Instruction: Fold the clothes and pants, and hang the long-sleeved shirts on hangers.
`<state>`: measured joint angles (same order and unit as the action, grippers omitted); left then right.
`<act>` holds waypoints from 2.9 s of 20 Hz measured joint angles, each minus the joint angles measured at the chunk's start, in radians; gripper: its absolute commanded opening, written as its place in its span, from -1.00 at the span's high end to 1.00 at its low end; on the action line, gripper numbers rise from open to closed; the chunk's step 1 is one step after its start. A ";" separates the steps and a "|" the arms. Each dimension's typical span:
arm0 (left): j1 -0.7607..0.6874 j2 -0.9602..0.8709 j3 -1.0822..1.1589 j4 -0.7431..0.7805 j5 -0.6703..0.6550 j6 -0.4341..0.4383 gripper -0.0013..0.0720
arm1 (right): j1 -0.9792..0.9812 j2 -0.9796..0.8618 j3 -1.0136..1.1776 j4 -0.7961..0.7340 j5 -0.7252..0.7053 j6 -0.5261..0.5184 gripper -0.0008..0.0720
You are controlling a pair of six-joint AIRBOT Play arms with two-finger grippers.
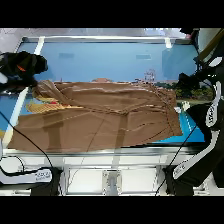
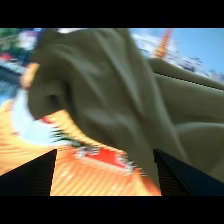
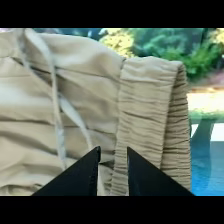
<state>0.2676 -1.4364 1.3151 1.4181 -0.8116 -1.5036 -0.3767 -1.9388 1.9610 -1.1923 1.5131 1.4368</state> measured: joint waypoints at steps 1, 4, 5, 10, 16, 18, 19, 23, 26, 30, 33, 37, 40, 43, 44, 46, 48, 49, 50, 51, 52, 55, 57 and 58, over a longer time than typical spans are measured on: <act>-0.040 -0.018 0.005 0.021 0.016 -0.024 -1.00 | 0.002 0.003 0.000 0.005 0.007 -0.007 0.41; -0.140 -0.090 0.041 0.142 0.002 -0.116 -1.00 | 0.008 0.008 0.000 0.014 0.029 -0.043 0.41; -0.163 -0.118 0.056 0.174 -0.024 -0.142 -1.00 | 0.008 0.008 0.000 0.017 0.037 -0.056 0.41; -0.230 -0.242 0.145 0.250 -0.111 -0.248 -1.00 | 0.010 0.010 0.000 0.032 0.050 -0.107 0.41; -0.249 -0.354 0.254 0.338 -0.161 -0.375 -0.83 | 0.010 0.010 0.000 0.038 0.055 -0.151 0.41; -0.240 -0.372 0.270 0.360 -0.172 -0.415 -0.37 | 0.010 0.010 0.000 0.039 0.057 -0.162 0.41; -0.232 -0.378 0.274 0.371 -0.180 -0.434 -0.31 | 0.010 0.010 0.000 0.039 0.058 -0.166 0.41; -0.189 -0.388 0.283 0.389 -0.226 -0.491 0.94 | 0.010 0.010 0.000 0.039 0.064 -0.177 0.41; -0.156 -0.382 0.285 0.397 -0.266 -0.514 0.94 | 0.010 0.010 0.000 0.039 0.077 -0.180 0.41; -0.126 -0.327 0.286 0.474 -0.330 -0.509 0.94 | 0.008 0.010 0.000 0.015 0.119 -0.183 0.44; -0.095 -0.283 0.260 0.543 -0.410 -0.486 0.94 | 0.000 0.010 -0.004 -0.001 0.151 -0.182 0.44; -0.080 -0.251 0.146 0.560 -0.451 -0.477 0.52 | -0.015 0.010 -0.030 -0.011 0.198 -0.175 0.44; -0.087 -0.226 0.090 0.559 -0.438 -0.475 -0.43 | -0.020 0.015 -0.048 -0.012 0.218 -0.172 0.44; -0.087 -0.129 0.069 0.561 -0.356 -0.479 -0.57 | -0.027 0.055 -0.056 -0.012 0.215 -0.180 0.44; -0.079 -0.079 0.066 0.575 -0.336 -0.483 -0.57 | -0.035 0.080 -0.057 -0.012 0.213 -0.188 0.44; -0.031 0.032 0.053 0.606 -0.317 -0.486 -0.57 | -0.067 0.144 -0.067 -0.012 0.210 -0.203 0.44; 0.071 0.154 0.008 0.620 -0.317 -0.486 -0.57 | -0.119 0.232 -0.118 0.000 0.198 -0.219 0.44; 0.138 0.213 -0.027 0.619 -0.320 -0.486 -0.57 | -0.149 0.282 -0.163 0.010 0.188 -0.228 0.43; 0.224 0.272 -0.072 0.595 -0.323 -0.480 -0.56 | -0.182 0.336 -0.223 0.027 0.173 -0.239 0.43; 0.322 0.322 -0.119 0.547 -0.327 -0.454 -0.56 | -0.212 0.388 -0.286 0.047 0.154 -0.250 0.43; 0.420 0.359 -0.163 0.477 -0.329 -0.417 -0.56 | -0.242 0.442 -0.359 0.069 0.129 -0.263 0.43; 0.734 0.410 -0.275 0.201 -0.339 -0.245 -0.51 | -0.298 0.568 -0.542 0.129 0.064 -0.295 0.43; 0.924 0.406 -0.341 0.004 -0.359 -0.076 -0.31 | -0.314 0.624 -0.623 0.161 0.030 -0.308 0.43; 0.995 0.391 -0.368 -0.078 -0.370 0.006 -0.36 | -0.320 0.643 -0.652 0.179 0.019 -0.312 0.43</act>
<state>1.2625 -1.0451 0.9474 1.3399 -1.1816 -1.4979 -0.6964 -1.2957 1.3090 -1.0130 1.5322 1.1244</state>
